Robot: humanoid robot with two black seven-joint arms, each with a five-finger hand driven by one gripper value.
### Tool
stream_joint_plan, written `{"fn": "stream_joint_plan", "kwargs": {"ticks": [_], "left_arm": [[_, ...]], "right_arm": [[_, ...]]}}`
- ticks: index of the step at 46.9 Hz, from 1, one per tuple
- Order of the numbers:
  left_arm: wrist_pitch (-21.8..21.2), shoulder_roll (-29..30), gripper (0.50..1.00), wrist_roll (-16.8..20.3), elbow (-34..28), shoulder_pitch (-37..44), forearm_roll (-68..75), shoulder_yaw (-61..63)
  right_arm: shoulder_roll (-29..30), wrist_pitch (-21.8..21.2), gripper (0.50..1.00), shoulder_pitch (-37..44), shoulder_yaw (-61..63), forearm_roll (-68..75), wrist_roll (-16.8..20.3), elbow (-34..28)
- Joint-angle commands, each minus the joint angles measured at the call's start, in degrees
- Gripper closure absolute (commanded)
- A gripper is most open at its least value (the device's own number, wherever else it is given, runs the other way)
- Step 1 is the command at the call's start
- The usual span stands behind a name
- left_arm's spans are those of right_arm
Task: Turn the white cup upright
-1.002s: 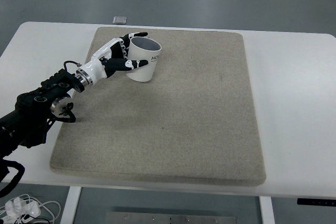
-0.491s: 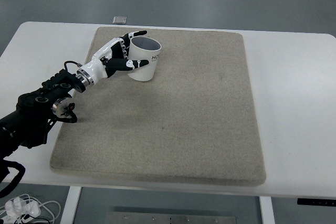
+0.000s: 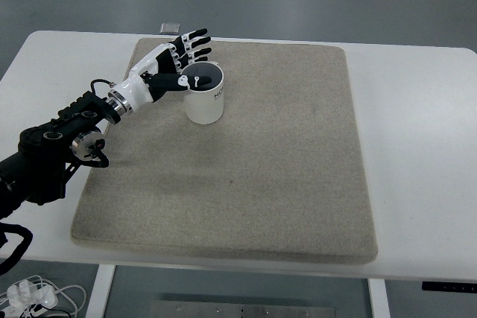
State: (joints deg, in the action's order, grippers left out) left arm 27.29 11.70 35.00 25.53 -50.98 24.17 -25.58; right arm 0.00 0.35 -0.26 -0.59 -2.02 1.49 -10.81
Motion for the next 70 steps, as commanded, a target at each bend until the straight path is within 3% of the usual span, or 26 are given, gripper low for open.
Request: {"fn": "stream_joint_plan", "kwargs": {"ticks": [1, 15, 36, 43, 51, 57, 70], "left_arm": [[0.7, 1.8, 0.506, 0.0, 2.4, -0.1, 0.1, -2.6], [1.7, 5.1, 0.506, 0.0, 3.7, -2.8, -2.2, -10.1], [1.3, 3.9, 0.506, 0.0, -2.3, -4.6, -29.0, -10.7], [-0.7, 2.5, 0.506, -12.5, -3.8, -4.7, -37.1, -10.8], [-8.6, 0.6, 0.506, -25.9, -4.3, -6.0, -44.0, -12.7], [-10.5, -0.7, 0.504, -29.2, -4.5, -6.1, -46.0, -15.7], [-10.4, -0.9, 0.506, -30.9, -4.8, -5.4, -46.1, -22.2]], "right_arm": [[0.0, 0.0, 0.548, 0.0, 0.1, 0.0, 0.0, 0.0], [0.0, 0.0, 0.548, 0.0, 0.0, 0.0, 0.0, 0.0], [0.0, 0.0, 0.548, 0.0, 0.5, 0.0, 0.0, 0.0], [0.0, 0.0, 0.548, 0.0, 0.6, 0.0, 0.0, 0.0], [0.0, 0.0, 0.548, 0.0, 0.4, 0.0, 0.0, 0.0], [0.0, 0.0, 0.548, 0.0, 0.4, 0.0, 0.0, 0.0], [0.0, -0.2, 0.548, 0.0, 0.5, 0.1, 0.0, 0.0]]}}
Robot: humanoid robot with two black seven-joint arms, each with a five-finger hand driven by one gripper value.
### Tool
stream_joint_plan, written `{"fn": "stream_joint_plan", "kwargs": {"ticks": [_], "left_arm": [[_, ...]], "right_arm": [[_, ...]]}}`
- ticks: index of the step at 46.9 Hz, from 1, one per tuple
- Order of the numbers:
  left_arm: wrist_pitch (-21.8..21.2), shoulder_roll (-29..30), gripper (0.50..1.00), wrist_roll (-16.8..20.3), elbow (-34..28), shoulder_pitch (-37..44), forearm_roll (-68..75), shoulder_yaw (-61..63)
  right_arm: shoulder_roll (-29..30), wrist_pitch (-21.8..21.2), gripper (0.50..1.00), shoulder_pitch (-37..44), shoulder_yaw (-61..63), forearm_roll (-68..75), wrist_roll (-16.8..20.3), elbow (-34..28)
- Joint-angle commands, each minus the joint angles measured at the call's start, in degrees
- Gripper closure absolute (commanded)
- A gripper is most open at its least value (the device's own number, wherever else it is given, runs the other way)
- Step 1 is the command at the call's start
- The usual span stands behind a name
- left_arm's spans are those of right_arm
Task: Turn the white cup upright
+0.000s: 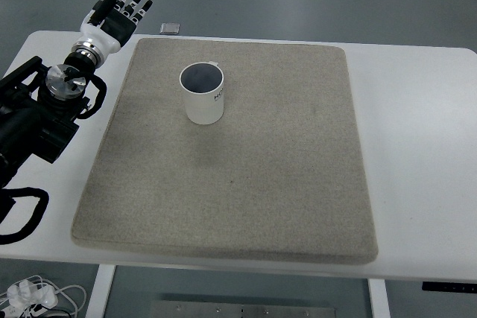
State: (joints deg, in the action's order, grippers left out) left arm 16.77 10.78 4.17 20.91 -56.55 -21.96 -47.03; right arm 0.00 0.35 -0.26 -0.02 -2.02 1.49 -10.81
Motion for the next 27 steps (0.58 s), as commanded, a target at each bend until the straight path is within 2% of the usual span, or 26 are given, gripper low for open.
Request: {"fn": "stream_joint_plan", "kwargs": {"ticks": [1, 27], "left_arm": [[0.1, 0.0, 0.504, 0.0, -0.3, 0.1, 0.0, -0.9], [0.3, -0.1, 0.506, 0.8, -2.1, 0.2, 0.4, -0.3]], "right_arm": [[0.0, -0.3, 0.548, 0.0, -0.2, 0.1, 0.0, 0.0], [0.0, -0.6, 0.548, -0.1, -0.2, 0.0, 0.4, -0.2]]}}
